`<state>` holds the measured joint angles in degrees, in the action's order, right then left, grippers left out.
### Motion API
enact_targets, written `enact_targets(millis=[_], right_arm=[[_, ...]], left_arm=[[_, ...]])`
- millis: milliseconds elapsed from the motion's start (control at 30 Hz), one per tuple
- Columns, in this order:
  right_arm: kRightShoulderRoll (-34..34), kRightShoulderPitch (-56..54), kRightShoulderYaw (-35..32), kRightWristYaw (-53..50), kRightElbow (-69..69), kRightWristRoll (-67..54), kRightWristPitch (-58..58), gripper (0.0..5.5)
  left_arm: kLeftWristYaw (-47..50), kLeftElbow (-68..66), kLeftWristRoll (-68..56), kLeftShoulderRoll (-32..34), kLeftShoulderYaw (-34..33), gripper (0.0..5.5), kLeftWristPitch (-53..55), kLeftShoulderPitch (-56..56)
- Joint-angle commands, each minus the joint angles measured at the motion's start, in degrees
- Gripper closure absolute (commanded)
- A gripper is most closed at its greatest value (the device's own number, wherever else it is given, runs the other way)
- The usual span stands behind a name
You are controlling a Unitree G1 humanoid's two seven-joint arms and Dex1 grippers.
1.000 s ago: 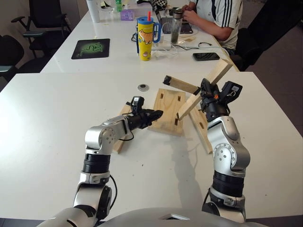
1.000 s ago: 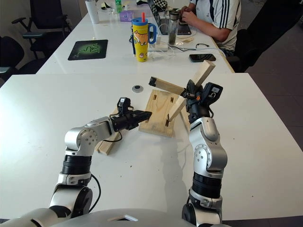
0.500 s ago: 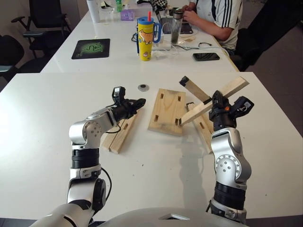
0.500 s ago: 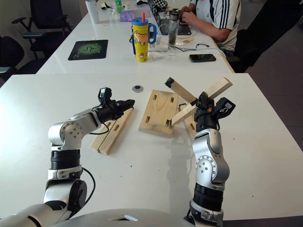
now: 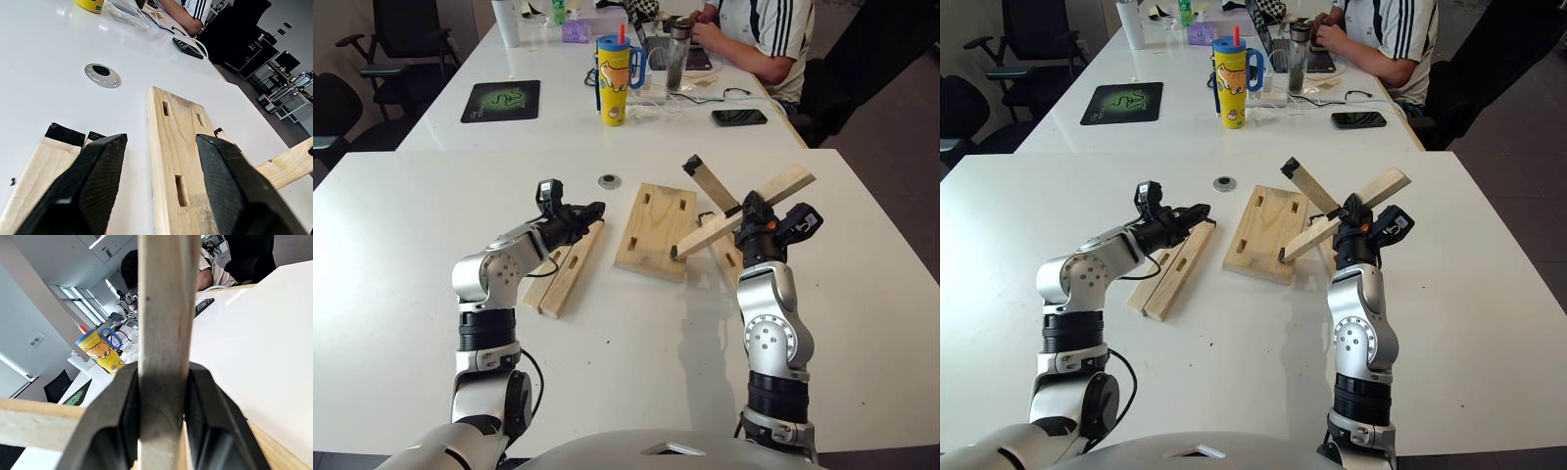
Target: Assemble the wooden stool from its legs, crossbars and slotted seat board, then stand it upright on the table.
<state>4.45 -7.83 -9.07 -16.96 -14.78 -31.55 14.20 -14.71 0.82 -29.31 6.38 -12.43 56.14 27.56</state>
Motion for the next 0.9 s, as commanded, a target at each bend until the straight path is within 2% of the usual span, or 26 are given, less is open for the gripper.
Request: enact_targets(millis=[33,600,900], right_arm=[[-0.93,2.99,0.54,-2.37,4.52,8.08,0.59,4.45],[-10.84,1.65,2.76,12.99,9.67,17.4,-7.78,4.45],[-7.05,-3.82,0.09,12.1,10.88,14.61,-9.22,4.45]], left_arm=[[0.62,0.63,-0.43,0.37,-0.19,2.89,0.07,-0.38],[2.58,3.09,-0.55,-0.85,-0.42,2.89,-1.29,-3.53],[3.83,3.58,-1.05,-2.09,-0.63,2.89,-2.37,-4.05]])
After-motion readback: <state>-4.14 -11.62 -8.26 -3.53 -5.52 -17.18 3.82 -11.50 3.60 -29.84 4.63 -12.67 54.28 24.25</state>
